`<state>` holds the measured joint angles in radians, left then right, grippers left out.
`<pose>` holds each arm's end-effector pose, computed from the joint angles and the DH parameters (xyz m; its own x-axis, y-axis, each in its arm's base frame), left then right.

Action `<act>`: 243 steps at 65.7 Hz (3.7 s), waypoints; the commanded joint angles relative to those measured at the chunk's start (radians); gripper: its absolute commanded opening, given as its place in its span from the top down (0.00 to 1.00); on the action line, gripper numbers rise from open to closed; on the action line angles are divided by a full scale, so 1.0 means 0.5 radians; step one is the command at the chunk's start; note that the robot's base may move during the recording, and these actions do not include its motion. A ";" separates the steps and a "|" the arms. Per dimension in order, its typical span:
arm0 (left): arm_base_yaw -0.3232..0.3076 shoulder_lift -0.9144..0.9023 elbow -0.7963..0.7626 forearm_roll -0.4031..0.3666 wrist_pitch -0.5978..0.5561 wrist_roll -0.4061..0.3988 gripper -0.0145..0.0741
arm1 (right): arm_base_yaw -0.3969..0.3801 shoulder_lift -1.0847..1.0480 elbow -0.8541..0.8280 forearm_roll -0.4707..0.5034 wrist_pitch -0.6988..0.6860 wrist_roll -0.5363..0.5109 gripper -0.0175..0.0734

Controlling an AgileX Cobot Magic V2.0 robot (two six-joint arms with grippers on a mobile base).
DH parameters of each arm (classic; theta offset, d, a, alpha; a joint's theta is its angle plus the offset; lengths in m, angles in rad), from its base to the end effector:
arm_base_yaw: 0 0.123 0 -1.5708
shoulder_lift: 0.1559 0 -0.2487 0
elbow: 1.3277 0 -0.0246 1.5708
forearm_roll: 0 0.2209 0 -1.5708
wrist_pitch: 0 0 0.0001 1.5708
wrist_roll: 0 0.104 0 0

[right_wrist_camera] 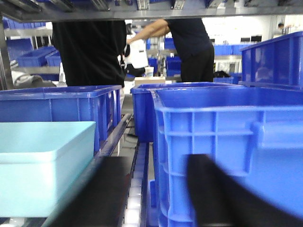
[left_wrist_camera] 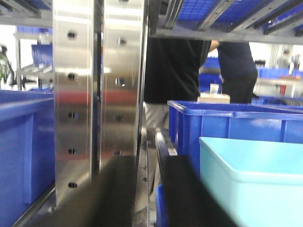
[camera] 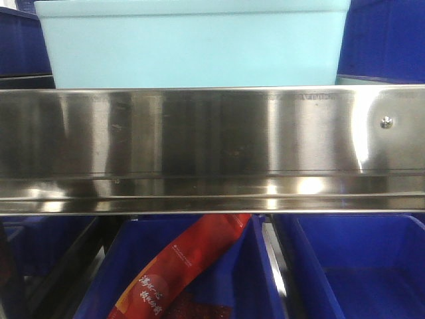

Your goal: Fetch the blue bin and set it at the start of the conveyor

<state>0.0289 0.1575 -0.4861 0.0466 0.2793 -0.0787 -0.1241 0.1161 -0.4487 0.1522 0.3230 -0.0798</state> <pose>0.0585 0.0030 0.3255 0.1376 -0.0299 -0.9900 -0.0370 0.9987 -0.0353 0.0557 -0.0019 0.3126 0.1041 0.0520 -0.9932 0.0696 0.9958 0.0595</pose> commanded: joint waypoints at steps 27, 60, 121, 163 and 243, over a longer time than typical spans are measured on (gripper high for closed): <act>-0.485 0.951 -0.586 0.024 0.134 0.053 0.27 | 0.139 0.853 -0.489 0.000 -0.015 -0.197 0.18; -0.746 2.408 -2.075 0.034 1.141 -0.121 0.27 | 0.645 2.370 -2.026 -0.031 1.065 0.103 0.18; -0.523 3.450 -2.734 -0.093 1.681 -0.121 0.55 | 0.645 3.549 -2.850 -0.191 1.507 0.285 0.65; -0.527 3.072 -2.768 -0.093 1.699 -0.121 0.96 | 0.649 3.214 -2.850 -0.191 1.554 0.287 0.97; -0.752 2.269 -2.244 -0.062 1.883 -0.168 0.96 | 0.821 2.453 -2.420 -0.193 1.609 0.287 0.97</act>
<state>-0.3414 1.3135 -1.6040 0.0077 1.2417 -0.1762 0.2934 1.3529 -1.6560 0.0811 1.1594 0.0928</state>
